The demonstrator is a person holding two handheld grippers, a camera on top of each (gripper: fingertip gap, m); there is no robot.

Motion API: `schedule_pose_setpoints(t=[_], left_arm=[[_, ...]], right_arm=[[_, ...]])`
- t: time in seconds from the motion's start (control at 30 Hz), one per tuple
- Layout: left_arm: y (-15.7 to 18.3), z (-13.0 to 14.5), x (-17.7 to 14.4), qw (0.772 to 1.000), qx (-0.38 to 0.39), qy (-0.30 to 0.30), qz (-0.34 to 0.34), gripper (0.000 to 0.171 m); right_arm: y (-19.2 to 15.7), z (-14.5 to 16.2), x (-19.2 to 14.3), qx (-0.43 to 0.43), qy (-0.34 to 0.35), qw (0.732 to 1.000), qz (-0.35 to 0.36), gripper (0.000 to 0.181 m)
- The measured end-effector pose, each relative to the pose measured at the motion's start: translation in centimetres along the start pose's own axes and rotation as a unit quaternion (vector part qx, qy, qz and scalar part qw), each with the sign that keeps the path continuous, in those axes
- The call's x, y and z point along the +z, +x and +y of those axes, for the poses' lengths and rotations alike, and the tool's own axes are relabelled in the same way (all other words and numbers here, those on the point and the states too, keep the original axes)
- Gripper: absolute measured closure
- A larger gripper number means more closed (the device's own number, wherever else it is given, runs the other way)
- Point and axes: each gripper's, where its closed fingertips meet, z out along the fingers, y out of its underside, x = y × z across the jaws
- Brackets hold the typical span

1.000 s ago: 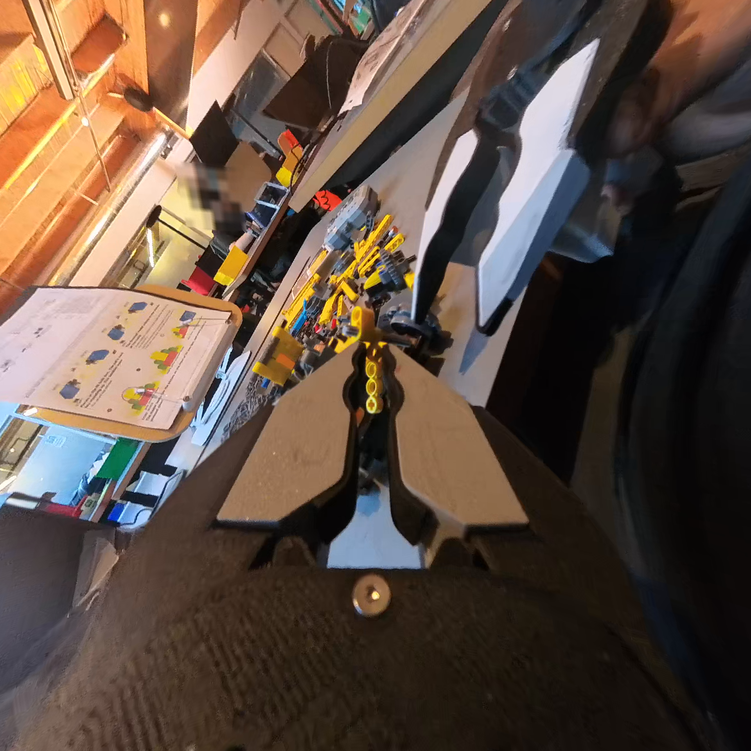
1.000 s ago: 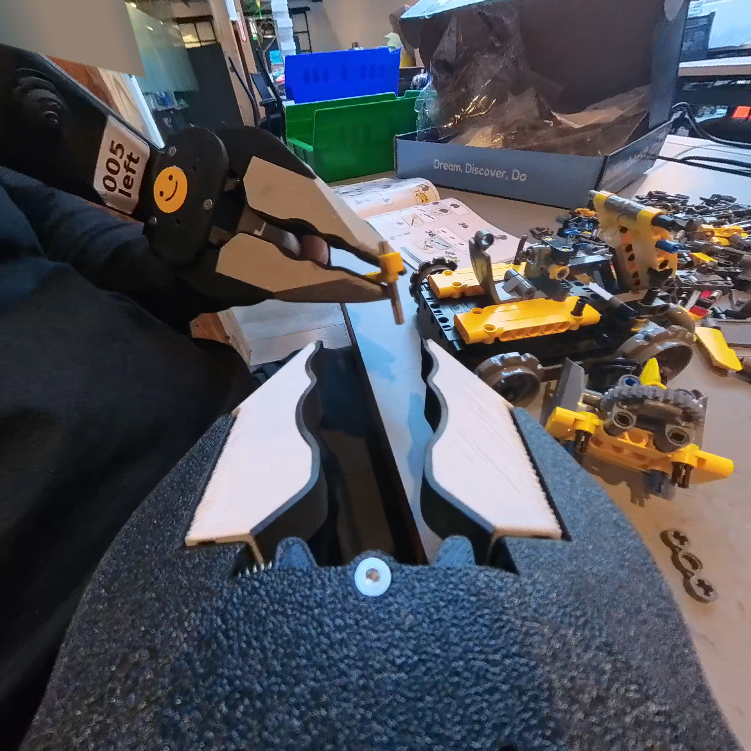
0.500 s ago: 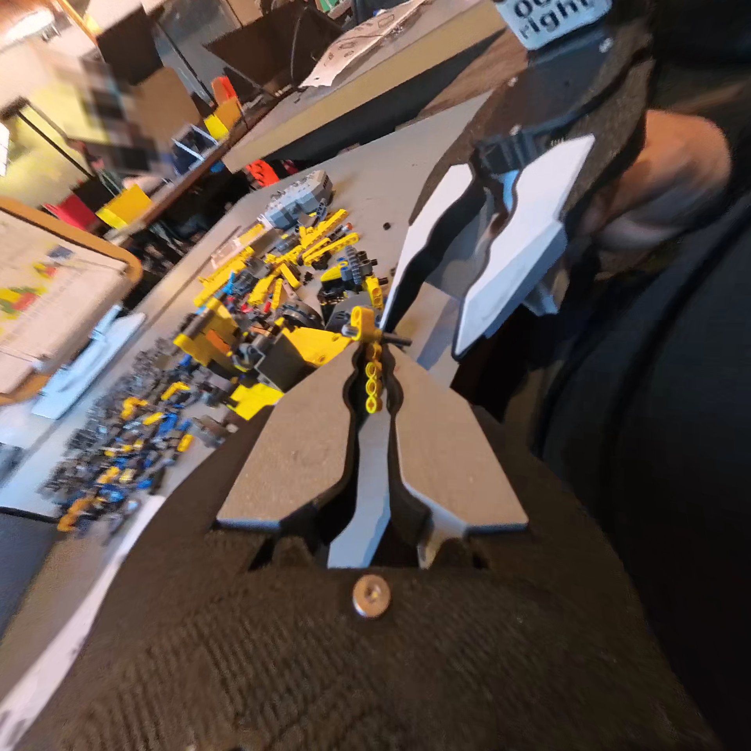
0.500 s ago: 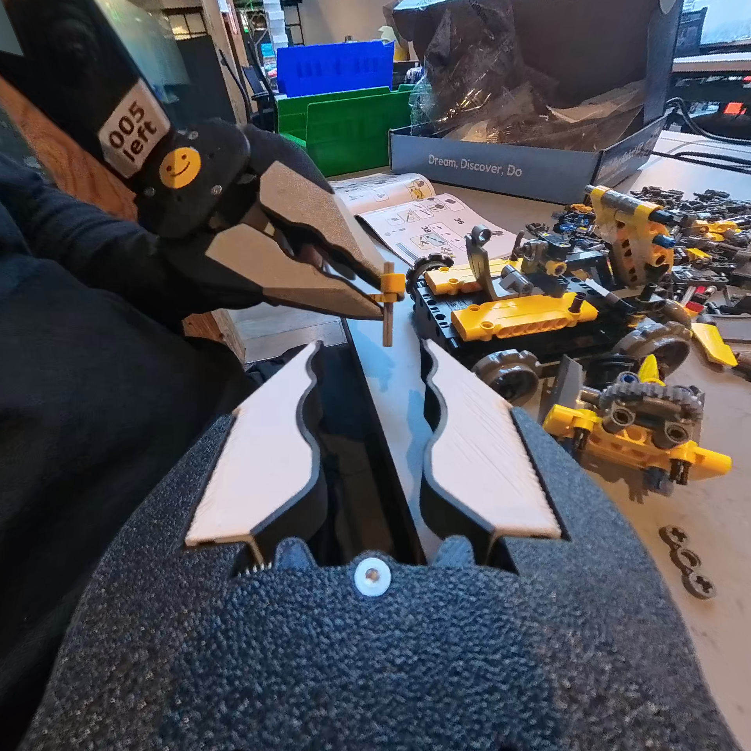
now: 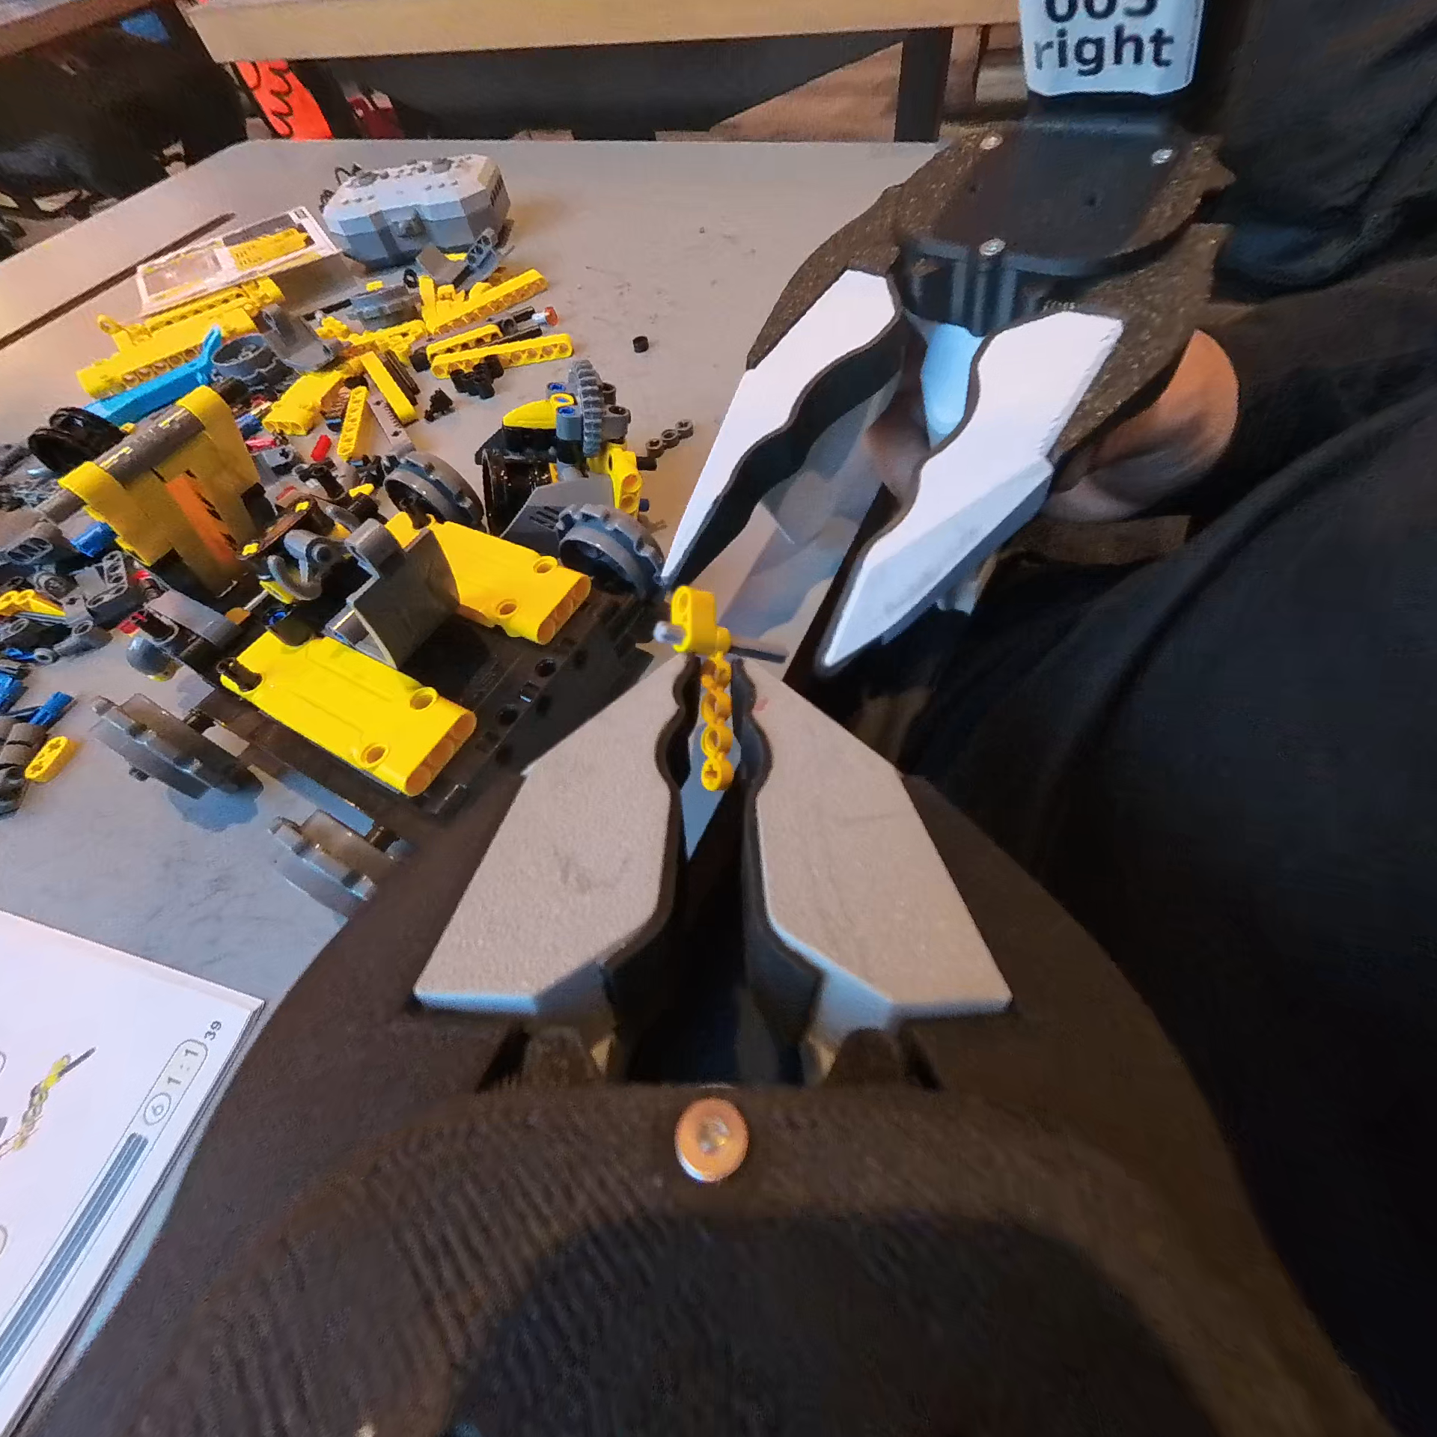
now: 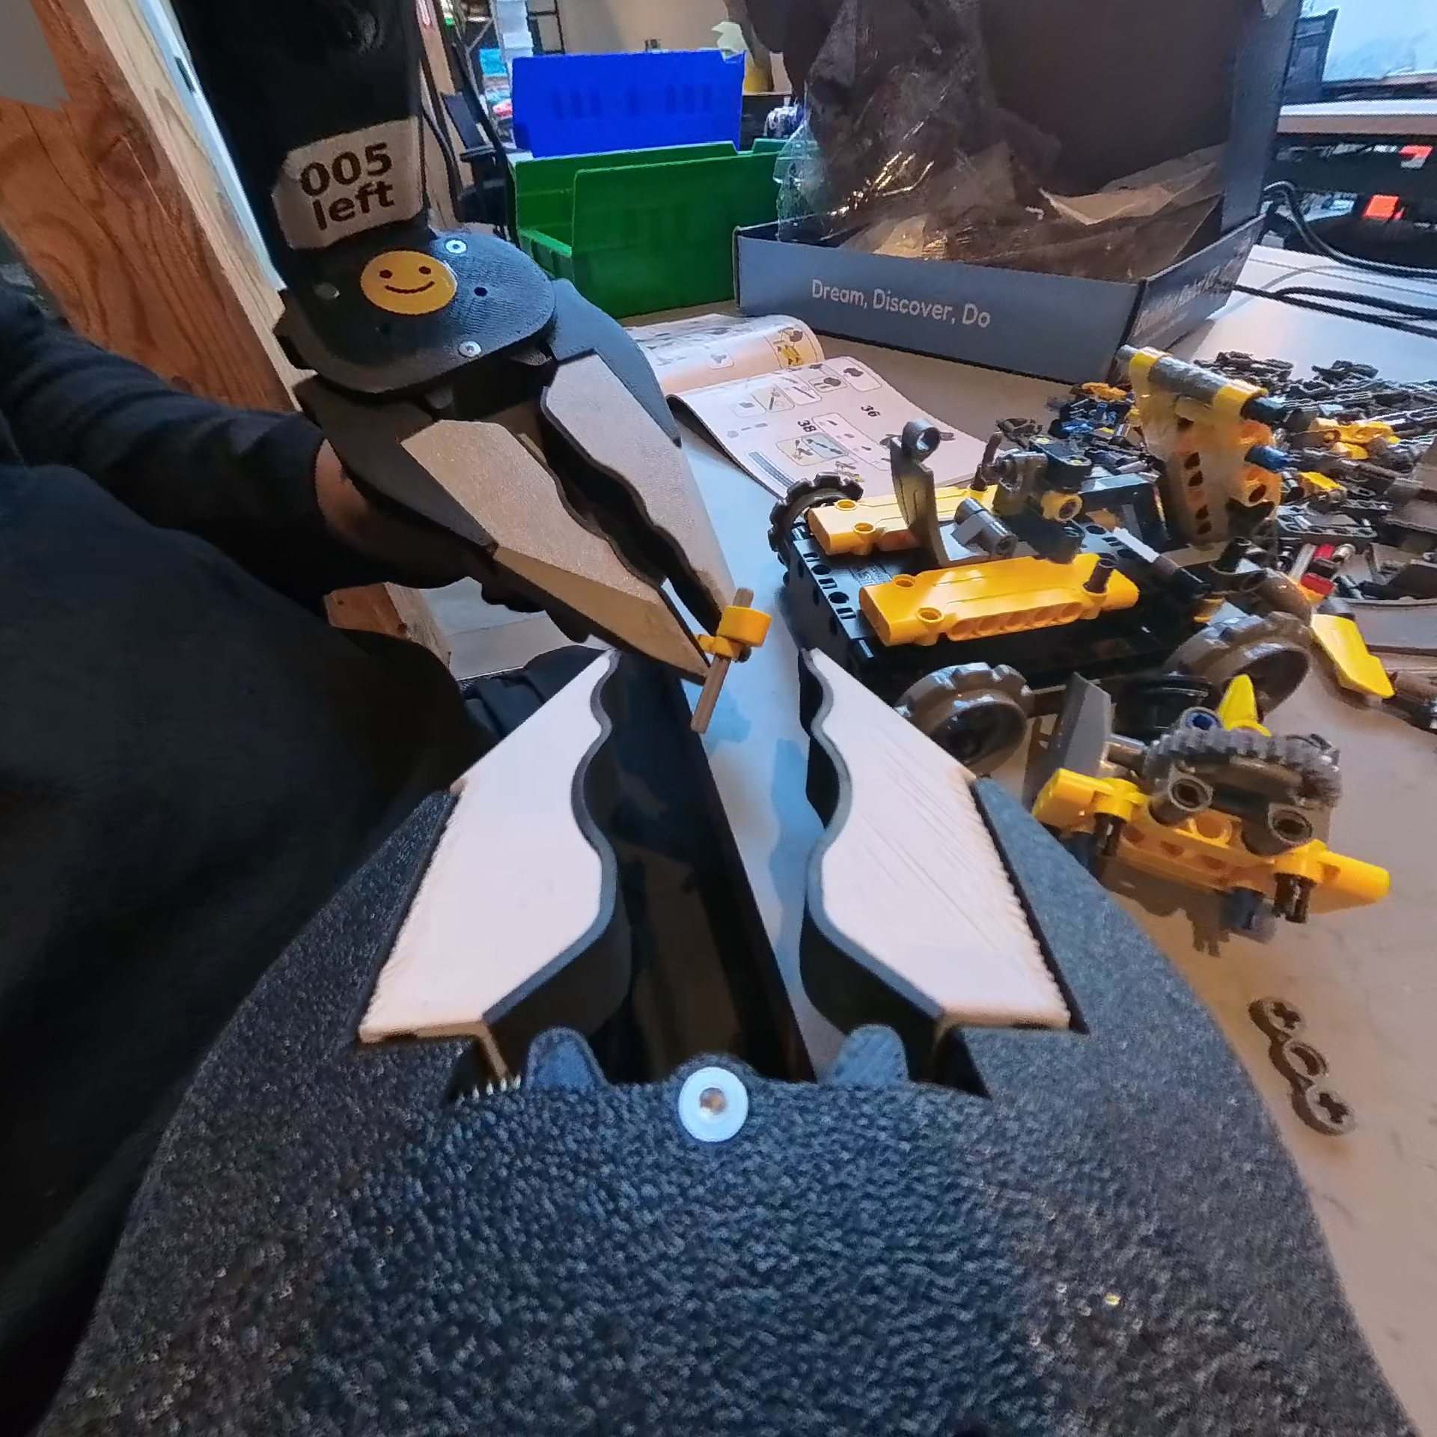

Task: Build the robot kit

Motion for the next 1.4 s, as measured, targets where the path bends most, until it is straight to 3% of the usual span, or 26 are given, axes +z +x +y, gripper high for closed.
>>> schedule_pose_setpoints(t=[0.47, 0.7, 1.2, 1.4], left_arm=[[0.5, -0.2, -0.2, 0.999, 0.051, 0.004, -0.004, 0.167], [0.8, -1.0, -0.7, 0.997, 0.060, 0.044, 0.017, 0.167], [0.2, -1.1, -1.0, 0.997, -0.023, 0.060, 0.047, 0.167], [0.1, -0.1, -0.6, 0.992, -0.110, 0.007, 0.058, 0.168]], right_arm=[[-0.1, -0.1, -0.2, 0.009, 0.005, 1.000, -0.011, 0.145], [-0.7, -0.4, -0.3, 0.006, 0.014, 1.000, -0.027, 0.146], [-1.3, -0.3, -0.4, 0.000, 0.007, 0.999, -0.041, 0.167], [-1.0, 0.3, -0.2, 0.007, -0.011, 0.999, -0.034, 0.173]])
